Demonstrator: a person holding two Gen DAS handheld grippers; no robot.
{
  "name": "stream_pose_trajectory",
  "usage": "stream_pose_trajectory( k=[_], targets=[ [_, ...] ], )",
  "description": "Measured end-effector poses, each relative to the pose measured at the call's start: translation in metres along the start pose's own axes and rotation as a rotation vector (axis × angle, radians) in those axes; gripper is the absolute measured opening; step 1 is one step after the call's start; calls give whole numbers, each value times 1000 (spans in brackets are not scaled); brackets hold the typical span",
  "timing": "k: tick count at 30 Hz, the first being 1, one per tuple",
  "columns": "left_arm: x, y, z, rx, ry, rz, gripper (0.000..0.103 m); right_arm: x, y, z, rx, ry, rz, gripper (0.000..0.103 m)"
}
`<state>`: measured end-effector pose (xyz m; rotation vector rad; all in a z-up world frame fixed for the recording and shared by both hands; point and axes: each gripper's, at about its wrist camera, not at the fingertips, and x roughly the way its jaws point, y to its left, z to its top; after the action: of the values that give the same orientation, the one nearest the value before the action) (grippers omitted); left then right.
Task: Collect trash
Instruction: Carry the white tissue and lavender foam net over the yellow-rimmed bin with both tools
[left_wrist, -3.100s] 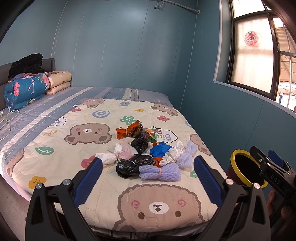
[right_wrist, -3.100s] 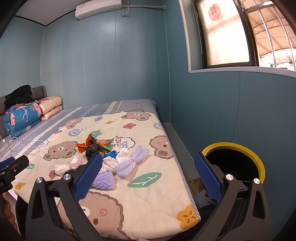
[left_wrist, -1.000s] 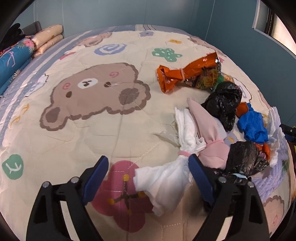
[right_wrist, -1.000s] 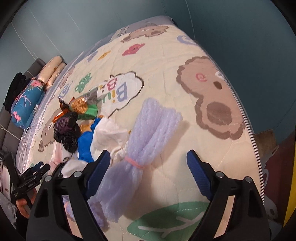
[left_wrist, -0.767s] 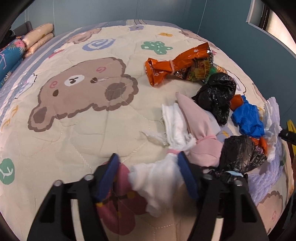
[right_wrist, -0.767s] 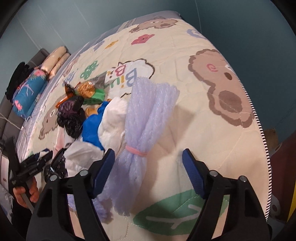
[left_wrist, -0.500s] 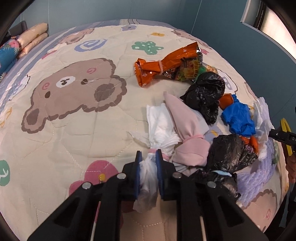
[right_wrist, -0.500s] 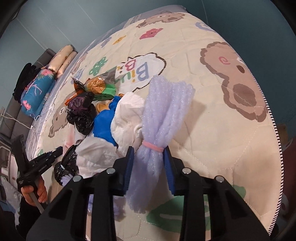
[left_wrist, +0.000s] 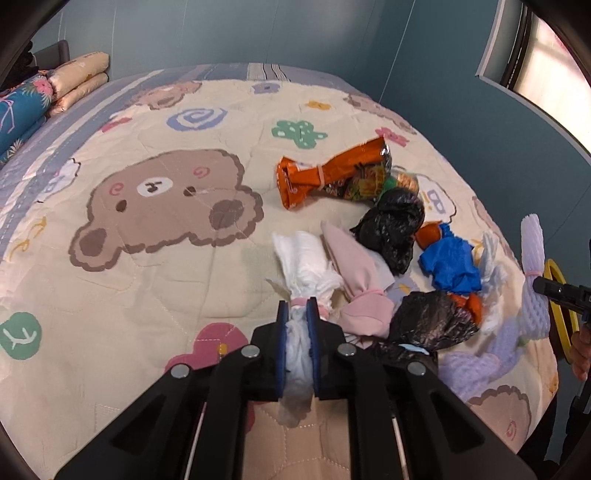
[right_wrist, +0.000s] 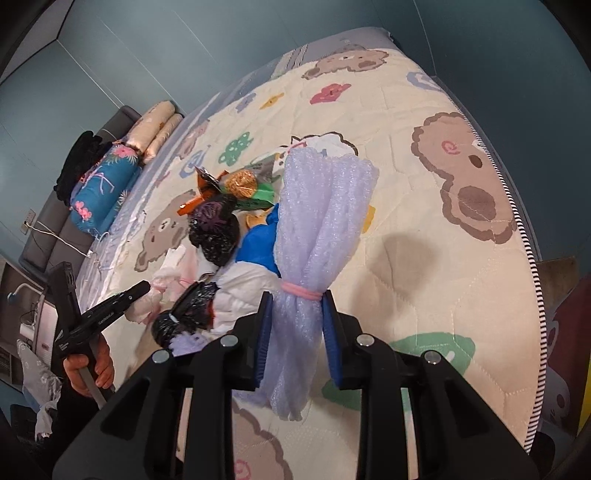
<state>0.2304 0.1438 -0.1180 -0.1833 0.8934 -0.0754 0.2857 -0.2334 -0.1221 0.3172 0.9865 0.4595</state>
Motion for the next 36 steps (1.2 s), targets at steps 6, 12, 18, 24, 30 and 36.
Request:
stream_pose_trajectory(
  k=[6, 12, 18, 24, 30, 36],
  targets=[
    [-38, 5, 7, -48, -76, -23, 9, -24, 8, -10, -27, -30, 19, 25],
    [-69, -3, 12, -53, -128, -37, 9, -47, 15, -21, -49, -57, 43, 25],
    [-90, -26, 13, -43, -165, -82, 9, -69, 17, -32, -61, -82, 64, 25],
    [-98, -62, 15, 0, -181, -125, 9, -92, 6, -39, -50, -118, 55, 25],
    [-94, -101, 19, 40, -177, -183, 9, -117, -16, -45, -23, -164, 29, 25],
    [-84, -148, 25, 101, -159, -246, 9, -149, -42, -48, 5, -220, -17, 25]
  ],
)
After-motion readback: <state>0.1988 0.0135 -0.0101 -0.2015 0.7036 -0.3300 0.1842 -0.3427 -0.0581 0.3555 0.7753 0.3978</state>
